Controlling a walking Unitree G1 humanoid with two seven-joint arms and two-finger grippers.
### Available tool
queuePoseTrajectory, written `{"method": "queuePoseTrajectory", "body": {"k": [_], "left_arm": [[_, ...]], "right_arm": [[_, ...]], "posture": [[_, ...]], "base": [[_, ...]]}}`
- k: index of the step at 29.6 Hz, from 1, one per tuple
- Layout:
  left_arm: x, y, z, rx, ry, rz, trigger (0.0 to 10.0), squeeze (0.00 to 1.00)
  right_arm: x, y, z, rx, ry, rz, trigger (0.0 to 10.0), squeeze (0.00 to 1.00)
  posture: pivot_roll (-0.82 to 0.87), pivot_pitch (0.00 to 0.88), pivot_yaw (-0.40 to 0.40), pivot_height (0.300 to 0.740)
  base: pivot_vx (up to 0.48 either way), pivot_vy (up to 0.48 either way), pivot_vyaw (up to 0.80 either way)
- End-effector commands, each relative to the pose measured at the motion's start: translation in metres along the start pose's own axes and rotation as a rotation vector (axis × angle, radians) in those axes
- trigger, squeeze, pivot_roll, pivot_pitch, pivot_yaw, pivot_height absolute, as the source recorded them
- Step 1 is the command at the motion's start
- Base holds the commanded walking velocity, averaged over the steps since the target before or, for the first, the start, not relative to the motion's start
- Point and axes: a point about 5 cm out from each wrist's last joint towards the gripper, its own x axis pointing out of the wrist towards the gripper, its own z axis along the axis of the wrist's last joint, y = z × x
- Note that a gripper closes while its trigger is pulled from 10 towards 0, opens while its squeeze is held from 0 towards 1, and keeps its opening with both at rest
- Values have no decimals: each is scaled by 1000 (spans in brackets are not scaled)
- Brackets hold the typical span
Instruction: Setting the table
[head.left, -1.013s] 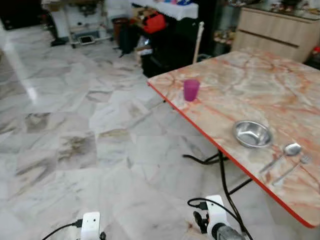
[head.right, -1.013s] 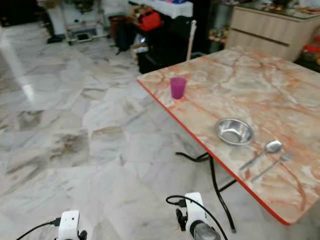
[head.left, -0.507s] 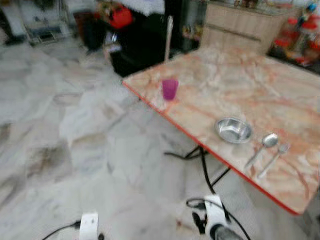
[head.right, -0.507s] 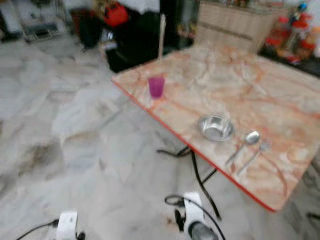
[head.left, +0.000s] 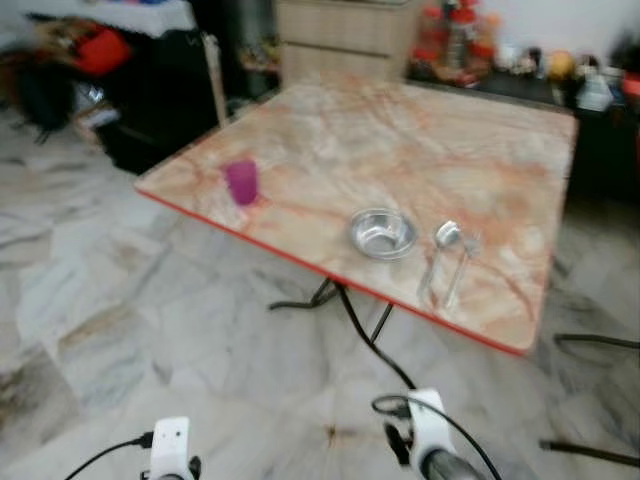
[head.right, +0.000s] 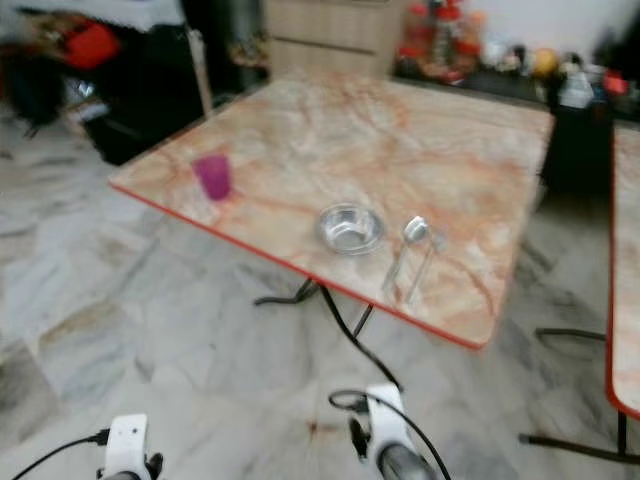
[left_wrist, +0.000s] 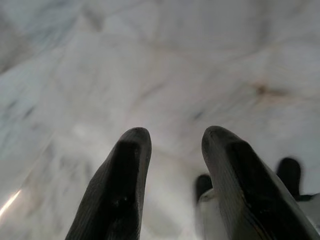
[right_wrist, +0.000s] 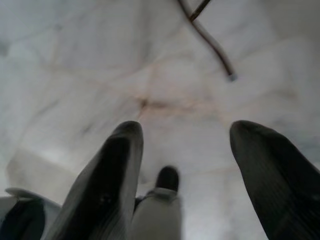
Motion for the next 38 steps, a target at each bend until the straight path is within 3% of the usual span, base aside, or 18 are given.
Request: {"method": "queuePoseTrajectory", "body": {"k": [1,6,38], "left_arm": [[-2,9,-9,6,31,23,10000,0],[-2,9,-7,-13,20,24,10000,0],[-1,6,-6,-18,12,28,10000,0]], "right_arm": [[2,8,7,17,-23,15,10000,0],[3,10,8,23,-28,13,10000,0],[4,9,13,42,-44,5,10000,0]], "posture": [[-15,0,40,728],[-11,0,42,728],[-8,1,38,728]], "base": [[0,0,-775],[0,257,-775],[0,0,-747]]}}
